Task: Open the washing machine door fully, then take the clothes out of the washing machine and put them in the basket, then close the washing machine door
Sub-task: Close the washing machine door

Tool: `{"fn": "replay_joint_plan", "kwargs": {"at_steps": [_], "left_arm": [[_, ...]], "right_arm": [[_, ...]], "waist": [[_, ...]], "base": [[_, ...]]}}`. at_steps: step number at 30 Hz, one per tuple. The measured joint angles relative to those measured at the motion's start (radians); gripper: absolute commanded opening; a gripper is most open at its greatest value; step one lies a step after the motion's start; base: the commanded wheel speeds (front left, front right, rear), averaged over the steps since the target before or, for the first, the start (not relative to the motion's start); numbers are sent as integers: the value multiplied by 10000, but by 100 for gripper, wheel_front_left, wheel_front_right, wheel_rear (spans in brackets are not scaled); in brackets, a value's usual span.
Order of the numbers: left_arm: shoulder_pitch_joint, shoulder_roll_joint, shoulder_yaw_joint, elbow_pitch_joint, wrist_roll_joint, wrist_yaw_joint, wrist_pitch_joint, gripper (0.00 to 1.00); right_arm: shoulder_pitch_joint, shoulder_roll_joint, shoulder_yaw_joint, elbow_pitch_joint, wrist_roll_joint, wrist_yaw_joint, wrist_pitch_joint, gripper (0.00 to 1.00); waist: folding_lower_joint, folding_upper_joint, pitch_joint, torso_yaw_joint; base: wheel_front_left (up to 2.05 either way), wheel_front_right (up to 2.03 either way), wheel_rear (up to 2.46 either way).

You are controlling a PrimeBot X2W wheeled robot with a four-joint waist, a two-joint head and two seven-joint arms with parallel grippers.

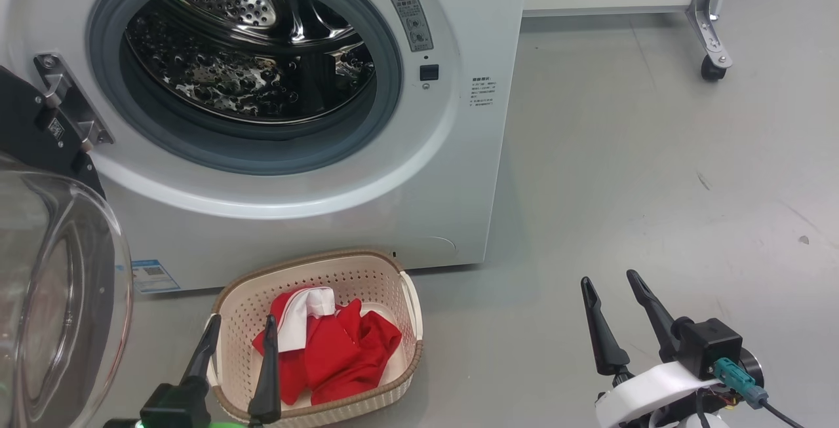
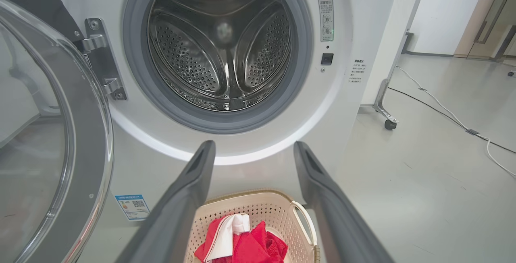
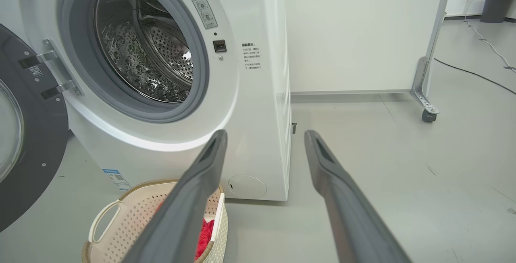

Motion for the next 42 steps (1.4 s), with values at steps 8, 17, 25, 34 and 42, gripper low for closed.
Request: {"fn": "replay_joint_plan", "kwargs": {"at_steps": [8, 17, 25, 34, 42], "left_arm": [[41, 4, -17, -77, -12, 25, 113, 100], [51, 4, -98, -257, -40, 27, 113, 100], [62, 6, -98, -326, -40, 50, 127, 100], [65, 6, -96, -364, -40, 50, 127, 100], [67, 8, -94, -370, -38, 52, 127, 100]], "right_arm": [[0, 0, 6, -25, 52, 0, 0, 100], [0, 2, 12, -42, 84, 2, 0, 100], [0, 2, 12, -35, 86, 0, 0, 100], [0, 2, 10, 10, 100, -2, 0, 100], [0, 2, 13, 54, 100, -4, 4, 100]], "waist": [[0, 0, -1, -19], [0, 0, 28, -31], [0, 0, 53, -36], [0, 0, 54, -23], [0, 0, 12, -15]], "base": [[-104, 104, 0], [-106, 106, 0], [-72, 72, 0], [-40, 40, 0], [-7, 7, 0]]}}
